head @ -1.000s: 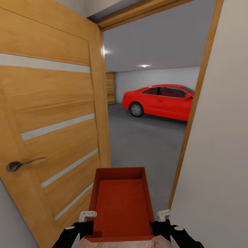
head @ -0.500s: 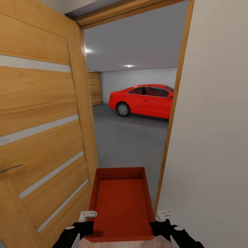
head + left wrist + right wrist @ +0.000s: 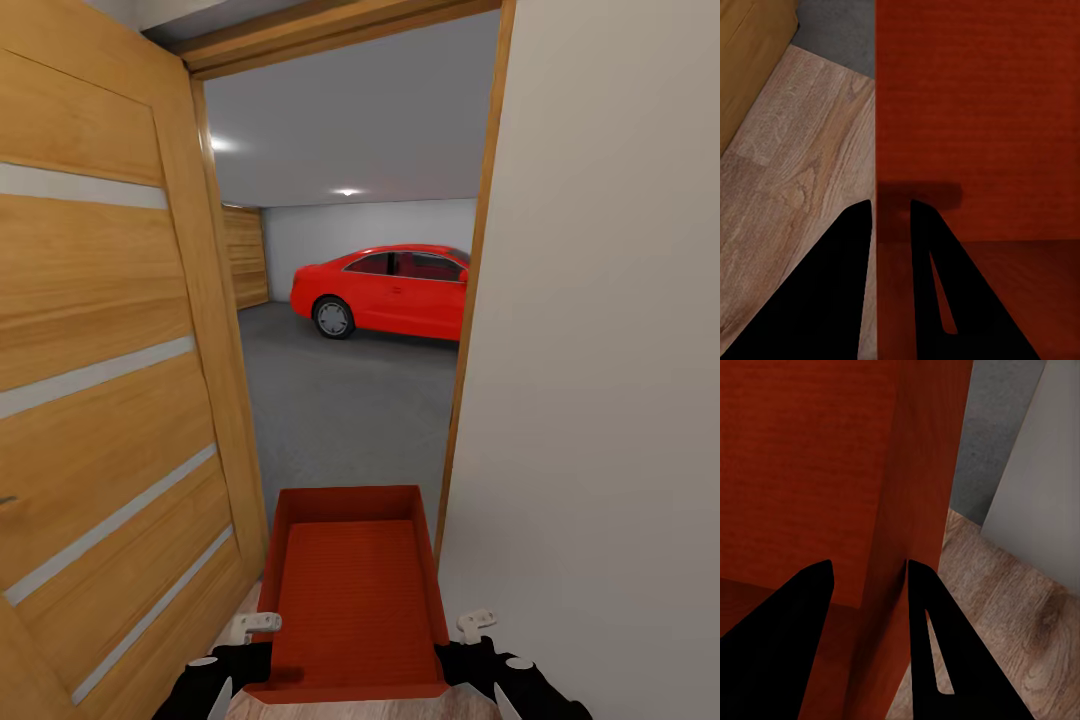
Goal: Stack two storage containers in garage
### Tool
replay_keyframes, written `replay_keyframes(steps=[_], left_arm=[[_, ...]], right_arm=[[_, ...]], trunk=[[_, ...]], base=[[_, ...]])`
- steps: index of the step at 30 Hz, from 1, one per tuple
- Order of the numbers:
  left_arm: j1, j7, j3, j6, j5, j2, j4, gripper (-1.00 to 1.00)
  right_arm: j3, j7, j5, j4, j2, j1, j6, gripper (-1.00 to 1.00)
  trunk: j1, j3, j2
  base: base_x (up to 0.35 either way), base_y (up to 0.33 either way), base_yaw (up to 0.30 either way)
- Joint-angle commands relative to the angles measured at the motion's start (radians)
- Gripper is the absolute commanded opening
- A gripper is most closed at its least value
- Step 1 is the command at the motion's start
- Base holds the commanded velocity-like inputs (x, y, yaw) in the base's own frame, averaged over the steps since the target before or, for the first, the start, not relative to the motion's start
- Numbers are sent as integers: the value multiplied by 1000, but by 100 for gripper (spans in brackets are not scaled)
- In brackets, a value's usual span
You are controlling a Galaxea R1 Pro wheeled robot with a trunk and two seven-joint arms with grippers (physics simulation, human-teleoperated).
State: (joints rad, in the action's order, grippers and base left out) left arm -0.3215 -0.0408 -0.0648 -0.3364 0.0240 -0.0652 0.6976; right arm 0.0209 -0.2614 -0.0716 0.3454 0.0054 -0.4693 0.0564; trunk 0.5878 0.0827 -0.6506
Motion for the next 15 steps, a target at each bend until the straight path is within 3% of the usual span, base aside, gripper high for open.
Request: replay_keyframes(steps=[1,6,15], left_arm=[[-1,19,-9,-6,27,22,0,-100],[-1,19,-9,-6,27,23,0,-100],[-1,19,-9,-7,27,23,0,-100]], right_arm=[[23,-95,10,4,-1,0,-35,-100],[23,-96,10,4,-1,0,-35,-100],[24,-95,10,4,-1,0,-35,-100]], trunk=[[0,2,-2],[0,2,-2],[0,2,-2]], base=[[0,0,-9],[0,74,-3],[0,248,0]])
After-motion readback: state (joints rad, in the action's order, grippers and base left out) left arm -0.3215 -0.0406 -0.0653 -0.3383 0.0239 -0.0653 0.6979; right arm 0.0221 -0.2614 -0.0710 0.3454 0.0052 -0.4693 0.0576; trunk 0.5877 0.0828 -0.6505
